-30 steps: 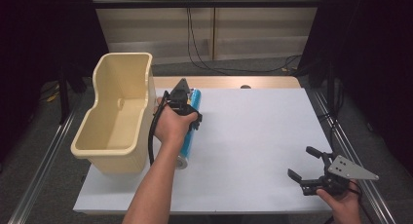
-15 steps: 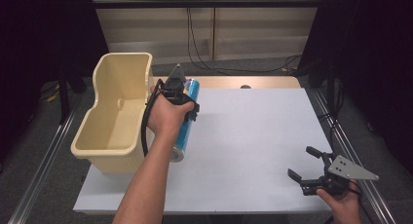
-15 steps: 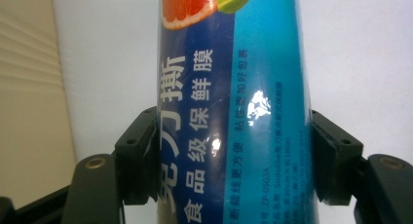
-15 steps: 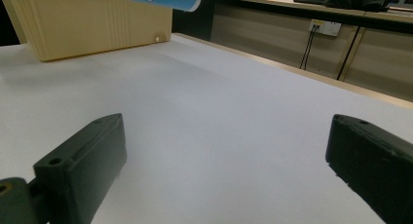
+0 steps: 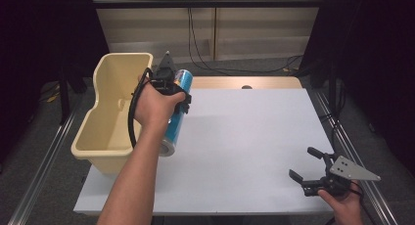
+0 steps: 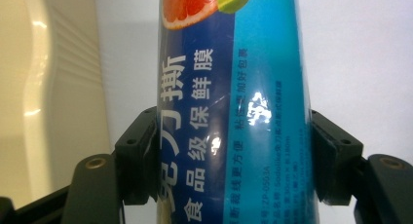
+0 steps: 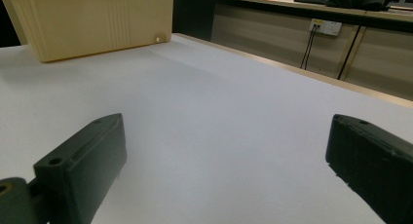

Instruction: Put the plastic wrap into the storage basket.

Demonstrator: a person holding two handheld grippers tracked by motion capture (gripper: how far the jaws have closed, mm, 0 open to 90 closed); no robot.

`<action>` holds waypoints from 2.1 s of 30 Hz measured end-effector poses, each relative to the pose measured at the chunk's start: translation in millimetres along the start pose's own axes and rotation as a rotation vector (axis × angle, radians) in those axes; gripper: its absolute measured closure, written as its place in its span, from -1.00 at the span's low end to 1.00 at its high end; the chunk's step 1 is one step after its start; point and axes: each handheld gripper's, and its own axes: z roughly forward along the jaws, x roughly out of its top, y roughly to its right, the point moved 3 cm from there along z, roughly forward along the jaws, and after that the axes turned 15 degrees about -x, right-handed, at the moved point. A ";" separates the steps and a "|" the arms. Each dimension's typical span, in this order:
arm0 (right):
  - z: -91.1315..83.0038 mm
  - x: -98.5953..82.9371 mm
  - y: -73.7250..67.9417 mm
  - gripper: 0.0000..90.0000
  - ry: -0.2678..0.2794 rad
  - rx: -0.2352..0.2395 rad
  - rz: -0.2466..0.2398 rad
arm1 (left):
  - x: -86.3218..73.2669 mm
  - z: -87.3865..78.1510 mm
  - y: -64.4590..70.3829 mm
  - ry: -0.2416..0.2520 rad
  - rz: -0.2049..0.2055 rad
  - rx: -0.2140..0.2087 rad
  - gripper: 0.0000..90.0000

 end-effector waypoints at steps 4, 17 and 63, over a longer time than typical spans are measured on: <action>-0.2 0.4 -0.2 -0.98 0.001 -0.001 -0.002 | 0.3 -7.2 -2.6 0.010 -0.005 0.000 -0.28; -0.4 0.6 -0.4 -0.98 0.002 -0.002 -0.002 | -0.7 -32.1 -11.3 0.038 -0.016 0.005 -0.28; 1.5 -0.2 -0.3 -0.98 0.003 -0.001 0.008 | -22.8 -84.9 -90.7 0.118 -0.132 0.093 -0.29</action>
